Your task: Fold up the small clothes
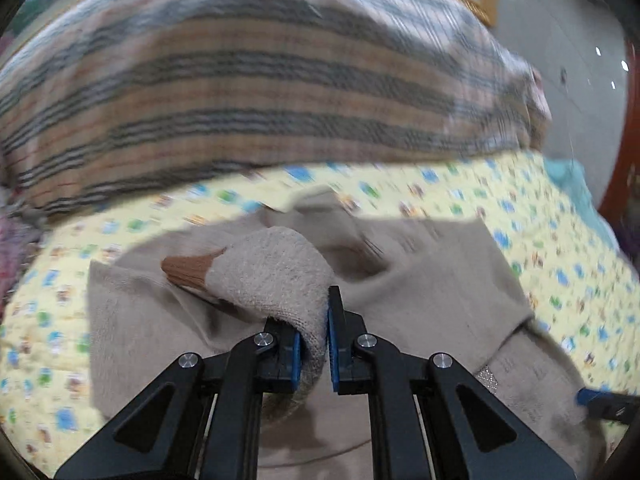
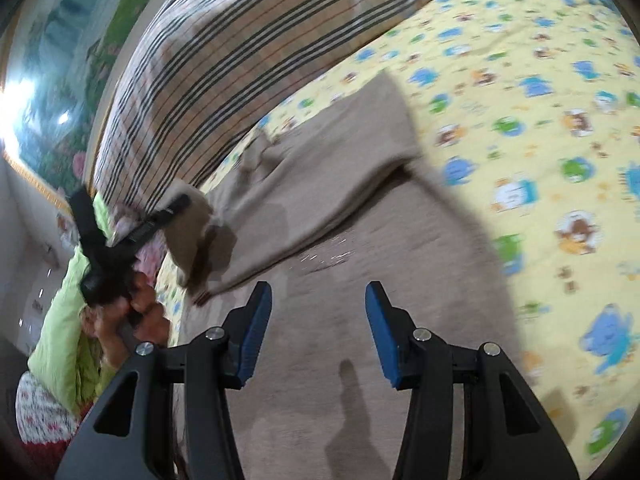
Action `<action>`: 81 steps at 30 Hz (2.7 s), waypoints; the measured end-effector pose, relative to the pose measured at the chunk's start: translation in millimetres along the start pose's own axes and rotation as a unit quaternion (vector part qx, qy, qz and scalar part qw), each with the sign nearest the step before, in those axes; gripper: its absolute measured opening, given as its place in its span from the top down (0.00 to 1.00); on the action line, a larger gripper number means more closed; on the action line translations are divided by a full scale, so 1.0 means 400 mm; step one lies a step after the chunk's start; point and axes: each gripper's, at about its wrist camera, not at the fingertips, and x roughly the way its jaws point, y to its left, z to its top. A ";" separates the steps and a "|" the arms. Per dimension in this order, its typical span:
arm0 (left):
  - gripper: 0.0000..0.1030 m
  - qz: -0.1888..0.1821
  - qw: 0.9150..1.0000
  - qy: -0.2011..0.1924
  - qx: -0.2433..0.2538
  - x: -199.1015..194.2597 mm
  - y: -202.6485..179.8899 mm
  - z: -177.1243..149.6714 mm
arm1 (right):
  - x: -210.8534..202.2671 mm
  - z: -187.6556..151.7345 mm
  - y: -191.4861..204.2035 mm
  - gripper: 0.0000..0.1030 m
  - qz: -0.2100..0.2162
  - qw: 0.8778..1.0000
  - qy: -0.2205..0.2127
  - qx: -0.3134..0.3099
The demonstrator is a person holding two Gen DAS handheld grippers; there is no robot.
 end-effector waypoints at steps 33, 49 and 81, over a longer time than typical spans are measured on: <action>0.28 0.101 0.982 0.077 -0.140 -0.057 0.404 -0.286 | 0.540 0.278 0.425 0.36 -0.086 0.938 0.070 -0.330; 0.19 0.146 0.961 0.061 -0.229 -0.021 0.498 -0.287 | 0.344 0.357 0.077 0.92 -0.024 0.995 -0.063 -0.076; 0.12 0.161 0.949 0.047 -0.266 -0.054 0.502 -0.312 | 0.256 0.236 -0.073 0.66 -0.111 0.992 -0.028 -0.048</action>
